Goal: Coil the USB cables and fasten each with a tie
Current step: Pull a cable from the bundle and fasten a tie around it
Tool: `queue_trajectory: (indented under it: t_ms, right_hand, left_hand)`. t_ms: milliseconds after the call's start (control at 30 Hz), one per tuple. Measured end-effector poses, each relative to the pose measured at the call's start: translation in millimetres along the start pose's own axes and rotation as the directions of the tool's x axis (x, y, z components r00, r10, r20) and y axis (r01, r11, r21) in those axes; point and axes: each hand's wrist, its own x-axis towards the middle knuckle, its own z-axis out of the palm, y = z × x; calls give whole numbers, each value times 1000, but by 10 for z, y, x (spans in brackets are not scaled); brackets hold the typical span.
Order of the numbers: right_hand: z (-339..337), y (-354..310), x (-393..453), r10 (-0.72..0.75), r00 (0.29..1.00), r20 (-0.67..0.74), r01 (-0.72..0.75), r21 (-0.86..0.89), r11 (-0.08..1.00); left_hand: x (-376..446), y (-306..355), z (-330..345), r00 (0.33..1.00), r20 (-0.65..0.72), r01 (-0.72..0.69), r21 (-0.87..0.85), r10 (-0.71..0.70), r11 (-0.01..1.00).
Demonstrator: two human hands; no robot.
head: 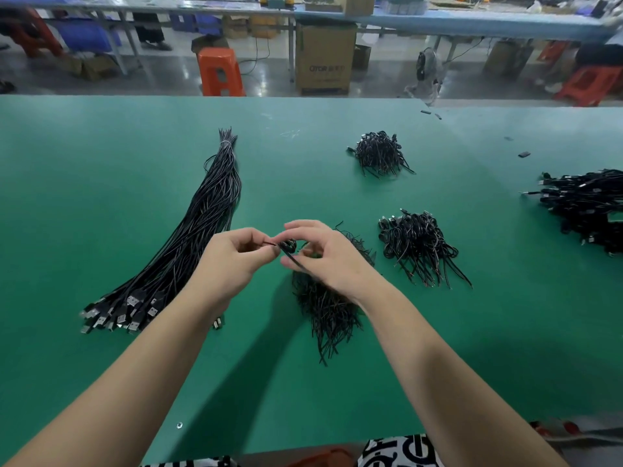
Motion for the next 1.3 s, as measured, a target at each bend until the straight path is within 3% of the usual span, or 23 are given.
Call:
queue_trajectory:
  t_ms: [67, 167, 267, 333, 467, 533, 600, 700, 800, 867, 933, 1000, 1033, 1100, 1167, 1233, 1300]
  right_hand:
    - [7, 4, 28, 70, 997, -43, -66, 104, 992]
    - [12, 45, 61, 94, 992, -85, -85, 107, 991]
    - [8, 65, 74, 137, 984, -117, -124, 113, 986]
    - [-15, 84, 69, 175, 979, -105, -154, 179, 972]
    - [-11, 83, 68, 136, 990, -26, -123, 292, 949]
    - [8, 86, 81, 124, 991, -42, -103, 329, 939]
    - [-5, 105, 92, 132, 990, -46, -104, 382, 918]
    - [-62, 127, 58, 82, 995, 53, -97, 440, 893]
    - [-84, 128, 42, 27, 995, 97, -61, 369, 927]
    - [-68, 118, 62, 37, 998, 58, -53, 288, 956]
    - [-54, 121, 85, 47, 999, -28, -41, 188, 981]
    - [-57, 134, 100, 58, 994, -93, -49, 93, 994]
    - [-50, 146, 104, 67, 994, -90, -60, 78, 995]
    - [-13, 162, 99, 97, 995, -37, -92, 131, 987]
    - [9, 165, 91, 140, 990, 21, -141, 228, 963]
    - [-1, 178, 87, 199, 979, 34, -201, 289, 936]
    - [-17, 194, 86, 219, 976, 15, -214, 300, 930]
  left_hand:
    - [-10, -6, 24, 999, -6, -45, 32, 45, 998]
    - [-35, -13, 53, 965, -38, -235, 308, 259, 922]
    - [-74, -8, 77, 807, 81, -515, 583, 585, 629]
    - [-65, -32, 71, 692, 177, -604, 672, 700, 427]
    - [-47, -51, 62, 633, 186, -614, 711, 751, 342]
    - [-53, -49, 96, 639, 168, -609, 707, 750, 360]
    - [-49, -45, 104, 689, 117, -583, 677, 716, 449]
    - [-30, -24, 68, 824, -1, -466, 569, 566, 678]
    - [24, -24, 70, 948, -69, -279, 303, 312, 911]
    - [51, -30, 68, 980, -51, -184, 152, 194, 971]
    - [44, -28, 54, 973, -37, -214, 214, 227, 953]
    - [12, -4, 59, 917, -18, -354, 430, 400, 831]
    - [-5, 5, 69, 857, 18, -442, 537, 514, 719]
    - [1, 0, 64, 704, 164, -582, 691, 691, 429]
    - [37, -40, 22, 570, 331, -650, 742, 752, 165]
    - [53, -81, -23, 511, 410, -670, 741, 755, 51]
    - [37, -113, -19, 505, 424, -672, 740, 752, 34]
